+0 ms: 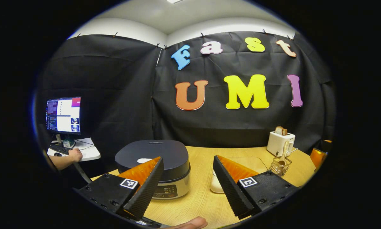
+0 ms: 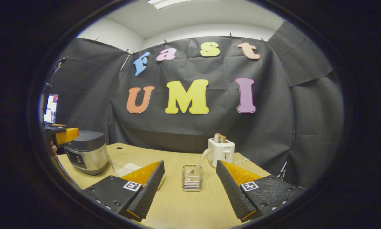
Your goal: Close the left gripper, press the button to open the rice cooker; take a wooden spoon from the chopstick holder with the right hand, scoop a spoonful of rice and pour it into the rice cooker, then put the wooden spoon back into the chopstick holder.
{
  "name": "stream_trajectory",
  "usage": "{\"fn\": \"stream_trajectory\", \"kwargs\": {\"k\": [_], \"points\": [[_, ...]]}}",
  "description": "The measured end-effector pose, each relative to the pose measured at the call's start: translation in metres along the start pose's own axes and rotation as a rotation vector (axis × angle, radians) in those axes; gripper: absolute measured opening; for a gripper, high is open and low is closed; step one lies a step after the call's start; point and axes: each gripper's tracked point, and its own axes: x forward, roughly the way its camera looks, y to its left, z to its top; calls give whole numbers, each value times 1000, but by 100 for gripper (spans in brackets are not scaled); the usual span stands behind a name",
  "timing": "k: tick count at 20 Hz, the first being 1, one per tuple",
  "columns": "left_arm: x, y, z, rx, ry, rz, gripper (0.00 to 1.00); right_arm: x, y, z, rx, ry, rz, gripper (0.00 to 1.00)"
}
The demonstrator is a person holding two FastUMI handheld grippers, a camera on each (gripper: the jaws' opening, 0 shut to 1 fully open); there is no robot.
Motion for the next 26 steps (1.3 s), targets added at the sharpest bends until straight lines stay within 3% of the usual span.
{"fn": "stream_trajectory", "kwargs": {"k": [5, 12, 15, 18, 20, 22, 26], "points": [[2, 0, 1, 20, -4, 0, 99, -1, -2, 1, 1, 6, 1, 98], [29, 43, 7, 57, 37, 114, 97, -6, -18, 13, 23, -15, -19, 97], [43, 65, 6, 28, 81, 146, 81, -7, -22, 17, 35, -25, -22, 98], [52, 86, 2, -4, 130, 183, 77, -8, -25, 19, 52, -27, -20, 98], [54, 88, -3, -9, 163, 164, 70, -9, -27, 19, 61, -25, -19, 97], [54, 86, -5, 1, 192, 138, 55, -9, -29, 20, 60, -24, -20, 97], [54, 93, -1, 32, 244, 127, 12, -13, -32, 27, 69, -42, -20, 98]]}}
